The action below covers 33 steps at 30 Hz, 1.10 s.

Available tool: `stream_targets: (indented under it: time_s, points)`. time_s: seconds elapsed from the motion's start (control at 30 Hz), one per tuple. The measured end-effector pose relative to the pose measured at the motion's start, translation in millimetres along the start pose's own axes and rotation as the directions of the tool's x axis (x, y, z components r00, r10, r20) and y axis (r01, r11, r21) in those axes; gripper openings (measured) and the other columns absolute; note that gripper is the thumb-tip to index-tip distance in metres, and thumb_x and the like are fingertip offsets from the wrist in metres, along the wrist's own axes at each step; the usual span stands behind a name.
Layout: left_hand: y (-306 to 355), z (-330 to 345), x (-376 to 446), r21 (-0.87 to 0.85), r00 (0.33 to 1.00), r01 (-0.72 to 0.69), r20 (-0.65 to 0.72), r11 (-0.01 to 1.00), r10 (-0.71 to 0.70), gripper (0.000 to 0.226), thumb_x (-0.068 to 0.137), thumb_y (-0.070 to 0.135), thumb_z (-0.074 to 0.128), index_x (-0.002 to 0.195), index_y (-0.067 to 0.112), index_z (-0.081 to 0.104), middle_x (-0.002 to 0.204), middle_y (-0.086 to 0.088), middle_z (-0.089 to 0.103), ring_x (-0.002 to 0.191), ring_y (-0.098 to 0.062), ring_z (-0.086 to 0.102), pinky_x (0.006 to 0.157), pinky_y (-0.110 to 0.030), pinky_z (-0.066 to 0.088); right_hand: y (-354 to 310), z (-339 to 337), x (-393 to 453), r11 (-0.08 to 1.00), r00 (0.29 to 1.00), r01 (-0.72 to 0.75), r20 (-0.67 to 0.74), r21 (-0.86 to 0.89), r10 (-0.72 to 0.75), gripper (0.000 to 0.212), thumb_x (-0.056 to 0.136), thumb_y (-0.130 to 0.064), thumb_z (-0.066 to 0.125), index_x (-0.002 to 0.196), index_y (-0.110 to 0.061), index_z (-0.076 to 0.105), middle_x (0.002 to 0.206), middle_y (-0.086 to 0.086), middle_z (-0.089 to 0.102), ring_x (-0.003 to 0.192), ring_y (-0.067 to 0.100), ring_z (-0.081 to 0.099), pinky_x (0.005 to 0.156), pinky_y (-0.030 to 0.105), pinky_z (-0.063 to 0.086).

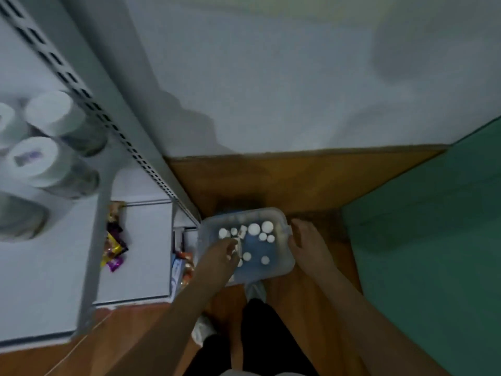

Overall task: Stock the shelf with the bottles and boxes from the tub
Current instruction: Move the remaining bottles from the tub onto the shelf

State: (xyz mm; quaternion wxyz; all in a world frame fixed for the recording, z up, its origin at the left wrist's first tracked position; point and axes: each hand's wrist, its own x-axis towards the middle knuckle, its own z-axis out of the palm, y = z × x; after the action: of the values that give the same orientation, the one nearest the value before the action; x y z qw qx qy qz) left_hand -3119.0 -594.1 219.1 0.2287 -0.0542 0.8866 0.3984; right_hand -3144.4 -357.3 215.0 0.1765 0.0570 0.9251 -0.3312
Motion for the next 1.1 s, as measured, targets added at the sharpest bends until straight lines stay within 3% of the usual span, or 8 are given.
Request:
stream_targets:
  time_s: [0.1,0.17,0.23,0.33,0.47,0.73,0.93,1.1]
  points:
    - [-25.6,34.9,26.2,-0.033,0.976,0.216,0.044,0.976,-0.214,0.027,0.090,0.009,0.062,0.117,0.006,0.064,0.112,-0.013,0.067,0.103,-0.027,0.064,0.086,-0.027,0.046,33.3,27.1,30.0,0.997,0.988,-0.074,0.131,-0.032,0.078,0.067,0.088,-0.049,0.041,0.140,-0.007,0.047,0.142,0.014,0.050,0.132,0.031,0.046,0.109,0.032,0.033]
    - [-43.5,58.9,45.5,-0.063,0.941,0.335,0.067,0.940,-0.331,0.030,0.090,0.010,0.061,0.120,0.008,0.062,0.115,-0.011,0.067,0.101,-0.025,0.064,0.083,-0.025,0.046,51.2,45.4,51.0,0.996,0.984,-0.078,0.155,-0.052,0.086,0.062,0.090,-0.040,0.049,0.143,-0.007,0.044,0.143,0.015,0.049,0.132,0.029,0.047,0.105,0.023,0.029]
    - [-63.6,83.3,67.3,-0.072,0.911,0.410,0.085,0.909,-0.404,0.033,0.091,0.010,0.059,0.125,0.008,0.060,0.122,-0.010,0.065,0.108,-0.025,0.062,0.086,-0.022,0.042,67.2,65.7,73.7,0.992,0.981,-0.050,0.182,-0.113,0.070,0.053,0.095,-0.027,0.056,0.144,-0.011,0.043,0.143,0.011,0.050,0.128,0.025,0.050,0.101,0.023,0.034]
    - [-93.4,115.2,104.9,-0.023,0.893,0.447,0.061,0.894,-0.445,0.032,0.093,0.012,0.054,0.124,0.011,0.061,0.123,-0.009,0.065,0.114,-0.028,0.060,0.095,-0.027,0.044,90.0,103.5,107.4,0.979,0.974,0.035,0.226,-0.201,0.012,0.056,0.095,-0.026,0.059,0.146,-0.016,0.038,0.143,0.006,0.050,0.125,0.020,0.052,0.100,0.027,0.042]
    - [-127.0,150.6,150.5,0.048,0.878,0.470,0.076,0.881,-0.472,0.028,0.093,0.016,0.053,0.120,0.006,0.059,0.122,-0.015,0.063,0.113,-0.034,0.058,0.091,-0.035,0.045,107.3,154.5,149.4,0.980,0.964,0.063,0.265,-0.187,-0.011,0.062,0.093,-0.022,0.064,0.147,-0.015,0.036,0.146,0.005,0.047,0.131,0.021,0.049,0.104,0.027,0.041]
    - [-177.8,219.6,201.4,-0.025,0.751,0.658,0.087,0.752,-0.654,0.048,0.089,0.031,0.063,0.130,0.010,0.047,0.128,-0.014,0.059,0.115,-0.036,0.058,0.097,-0.049,0.049,133.0,234.3,191.6,0.904,0.945,0.232,0.305,-0.358,-0.122,0.064,0.098,-0.019,0.056,0.154,-0.018,0.026,0.158,0.004,0.032,0.145,0.020,0.029,0.111,0.032,0.035]
    - [-188.5,239.0,215.9,-0.091,0.697,0.713,-0.017,0.695,-0.717,0.049,0.090,0.041,0.064,0.125,0.011,0.047,0.123,-0.011,0.061,0.112,-0.035,0.060,0.092,-0.044,0.051,143.4,258.3,195.3,0.915,0.971,0.221,0.159,-0.338,-0.176,0.053,0.089,-0.006,0.065,0.139,-0.014,0.048,0.138,0.010,0.053,0.128,0.025,0.051,0.099,0.035,0.047]
    - [-184.1,230.0,210.2,-0.131,0.745,0.667,0.106,0.733,-0.659,0.060,0.080,0.047,0.074,0.125,0.017,0.050,0.118,-0.005,0.064,0.106,-0.027,0.063,0.092,-0.043,0.054,135.2,246.9,193.9,0.927,0.971,0.180,0.211,-0.329,-0.114,0.051,0.096,-0.027,0.060,0.142,-0.019,0.040,0.138,0.006,0.053,0.125,0.021,0.053,0.099,0.033,0.047]
